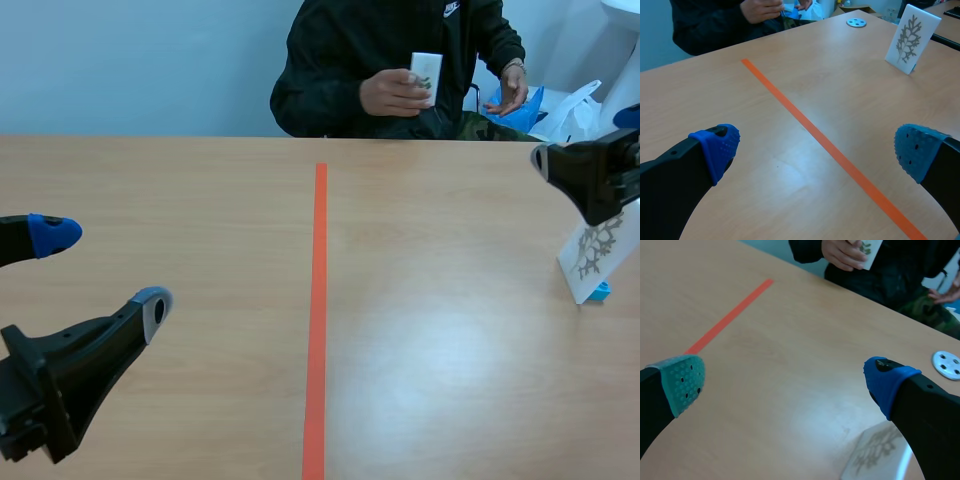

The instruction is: Sort the leaf by its shape. The table is split by an orange tape line. A compound leaf with several leaflets goes to the left side, a simple leaf with one blade goes to the right side. Return to the home posture when a red brick is placed on the table.

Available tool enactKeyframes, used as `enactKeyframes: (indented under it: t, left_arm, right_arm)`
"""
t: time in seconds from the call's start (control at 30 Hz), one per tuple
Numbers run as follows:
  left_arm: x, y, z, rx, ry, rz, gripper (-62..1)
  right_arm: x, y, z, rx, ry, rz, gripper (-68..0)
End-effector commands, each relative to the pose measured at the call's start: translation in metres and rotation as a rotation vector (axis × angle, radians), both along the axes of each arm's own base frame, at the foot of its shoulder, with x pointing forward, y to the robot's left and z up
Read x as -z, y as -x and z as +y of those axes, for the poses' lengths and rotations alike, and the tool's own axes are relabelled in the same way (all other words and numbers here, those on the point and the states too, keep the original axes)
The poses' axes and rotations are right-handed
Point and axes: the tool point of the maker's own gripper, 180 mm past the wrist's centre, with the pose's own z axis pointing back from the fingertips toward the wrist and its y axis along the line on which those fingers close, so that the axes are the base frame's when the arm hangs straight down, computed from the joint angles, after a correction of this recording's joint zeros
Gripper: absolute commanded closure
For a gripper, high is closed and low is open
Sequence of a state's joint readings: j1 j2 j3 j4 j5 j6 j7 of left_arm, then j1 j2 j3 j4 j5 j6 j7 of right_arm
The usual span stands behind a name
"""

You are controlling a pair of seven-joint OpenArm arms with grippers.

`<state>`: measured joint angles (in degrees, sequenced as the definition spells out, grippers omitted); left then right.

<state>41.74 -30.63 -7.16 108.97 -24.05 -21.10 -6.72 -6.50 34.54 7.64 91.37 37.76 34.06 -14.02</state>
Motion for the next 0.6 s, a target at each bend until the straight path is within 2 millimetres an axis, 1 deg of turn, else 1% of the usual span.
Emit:
enactKeyframes:
  t: [0.0,0.13,0.27,0.43,0.57]
  left_arm:
    - [-0.007,0.0,-0.003,0.005,0.021,-0.02,-62.3]
    - [-0.007,0.0,-0.003,0.005,0.021,-0.019,-62.3]
    - [-0.007,0.0,-0.003,0.005,0.021,-0.019,-62.3]
    - [-0.007,0.0,-0.003,0.005,0.021,-0.018,-62.3]
    - [-0.007,0.0,-0.003,0.005,0.021,-0.018,-62.3]
  right_arm:
    - [-0.007,0.005,0.009,-0.024,-0.014,-0.024,-67.9]
    - [-0.002,0.031,0.038,-0.082,-0.037,-0.005,-67.9]
    - [0.003,0.053,0.059,-0.114,-0.074,0.021,-67.9]
    - [0.014,0.077,0.074,-0.125,-0.119,0.071,-67.9]
    - [0.023,0.091,0.08,-0.127,-0.144,0.112,-67.9]
